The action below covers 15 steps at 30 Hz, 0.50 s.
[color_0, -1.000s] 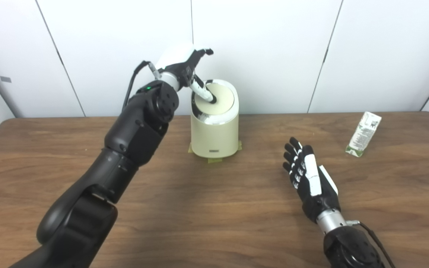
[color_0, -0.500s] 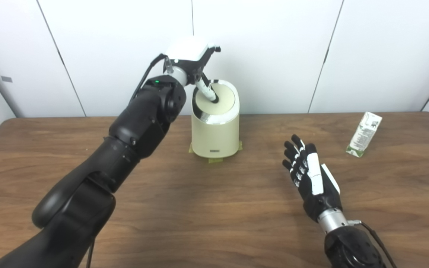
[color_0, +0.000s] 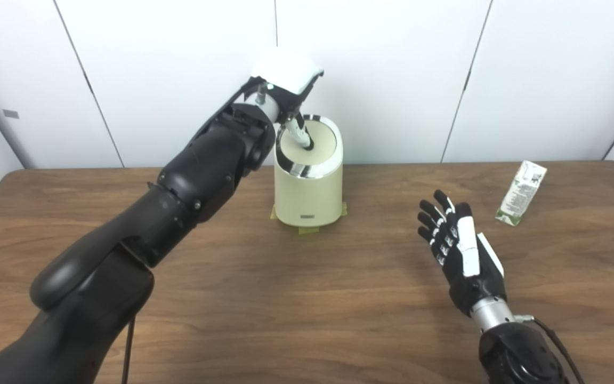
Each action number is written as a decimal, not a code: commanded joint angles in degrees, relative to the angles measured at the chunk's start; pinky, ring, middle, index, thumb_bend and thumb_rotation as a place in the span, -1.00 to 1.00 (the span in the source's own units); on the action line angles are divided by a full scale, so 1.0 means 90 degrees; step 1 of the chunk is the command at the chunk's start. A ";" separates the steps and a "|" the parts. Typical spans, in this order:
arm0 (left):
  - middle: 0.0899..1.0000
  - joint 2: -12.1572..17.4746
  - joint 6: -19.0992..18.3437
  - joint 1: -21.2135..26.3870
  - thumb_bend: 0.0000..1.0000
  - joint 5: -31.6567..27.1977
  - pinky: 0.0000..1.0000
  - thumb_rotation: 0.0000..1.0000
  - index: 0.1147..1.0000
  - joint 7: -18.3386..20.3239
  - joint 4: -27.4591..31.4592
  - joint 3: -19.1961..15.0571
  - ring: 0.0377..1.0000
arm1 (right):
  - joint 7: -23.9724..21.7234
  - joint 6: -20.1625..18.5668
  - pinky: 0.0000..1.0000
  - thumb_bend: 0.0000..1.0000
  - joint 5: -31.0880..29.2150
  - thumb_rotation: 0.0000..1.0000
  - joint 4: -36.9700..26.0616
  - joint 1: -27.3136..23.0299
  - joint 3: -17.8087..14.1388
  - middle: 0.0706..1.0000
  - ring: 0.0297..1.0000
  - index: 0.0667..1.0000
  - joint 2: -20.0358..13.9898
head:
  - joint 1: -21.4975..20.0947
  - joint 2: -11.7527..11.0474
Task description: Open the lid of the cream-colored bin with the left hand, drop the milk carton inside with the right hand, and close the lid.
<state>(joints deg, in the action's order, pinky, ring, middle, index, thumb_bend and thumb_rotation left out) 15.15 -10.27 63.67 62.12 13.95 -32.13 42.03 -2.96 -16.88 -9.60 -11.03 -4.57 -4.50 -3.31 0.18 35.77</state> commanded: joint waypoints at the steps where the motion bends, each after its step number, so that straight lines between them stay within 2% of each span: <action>1: 0.82 0.0084 0.0080 -0.0040 1.00 0.0211 0.73 -0.72 0.83 0.0069 -0.0206 0.0144 0.82 | 0.0000 0.0050 0.87 0.40 0.0002 1.00 -0.0247 -0.0147 -0.0012 0.85 0.88 0.95 -0.0048 | -0.0008 0.0050; 4: 0.83 0.0081 0.0090 -0.0122 1.00 0.0144 0.79 -0.68 0.83 0.0156 -0.0127 0.0053 0.84 | -0.0011 0.0045 0.86 0.38 0.0065 1.00 -0.0311 -0.0125 0.0029 0.84 0.88 0.95 -0.0072 | -0.0023 0.0063; 6: 0.84 0.0082 -0.0016 -0.0131 1.00 -0.0056 0.82 -0.68 0.83 0.0356 0.0047 -0.0162 0.85 | -0.0028 0.0078 0.87 0.38 0.0091 1.00 -0.0319 -0.0110 0.0045 0.85 0.88 0.95 -0.0097 | 0.0007 0.0090; 9: 0.84 0.0077 -0.0348 -0.0055 0.99 -0.0526 0.82 -0.65 0.85 0.0853 0.0511 -0.0727 0.88 | -0.0001 0.0010 0.88 0.39 0.0102 1.00 -0.0362 -0.0097 0.0033 0.85 0.89 0.95 -0.0090 | 0.0003 0.0096; 11: 0.84 0.0055 -0.0683 0.0000 0.94 -0.0962 0.79 -0.71 0.82 0.1211 0.0911 -0.1245 0.88 | 0.0021 -0.0050 0.88 0.41 0.0116 1.00 -0.0396 -0.0105 0.0025 0.85 0.87 0.95 -0.0082 | 0.0015 0.0122; 13: 0.78 0.0013 -0.1057 0.0039 0.94 -0.1337 0.57 -0.72 0.78 0.1469 0.1303 -0.1732 0.76 | 0.0021 -0.0091 0.87 0.41 0.0115 1.00 -0.0410 -0.0112 0.0018 0.84 0.87 0.94 -0.0096 | 0.0056 0.0143; 15: 0.63 -0.0025 -0.1387 0.0053 0.96 -0.1613 0.30 -0.85 0.76 0.1578 0.1638 -0.2125 0.53 | 0.0014 -0.0112 0.87 0.41 0.0117 1.00 -0.0411 -0.0112 0.0017 0.84 0.87 0.93 -0.0112 | 0.0056 0.0143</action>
<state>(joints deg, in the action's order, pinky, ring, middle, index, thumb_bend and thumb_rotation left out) 14.67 -21.00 59.77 48.79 28.46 -20.33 24.79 -2.73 -18.18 -8.36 -12.92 -4.08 -4.13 -3.78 0.62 37.00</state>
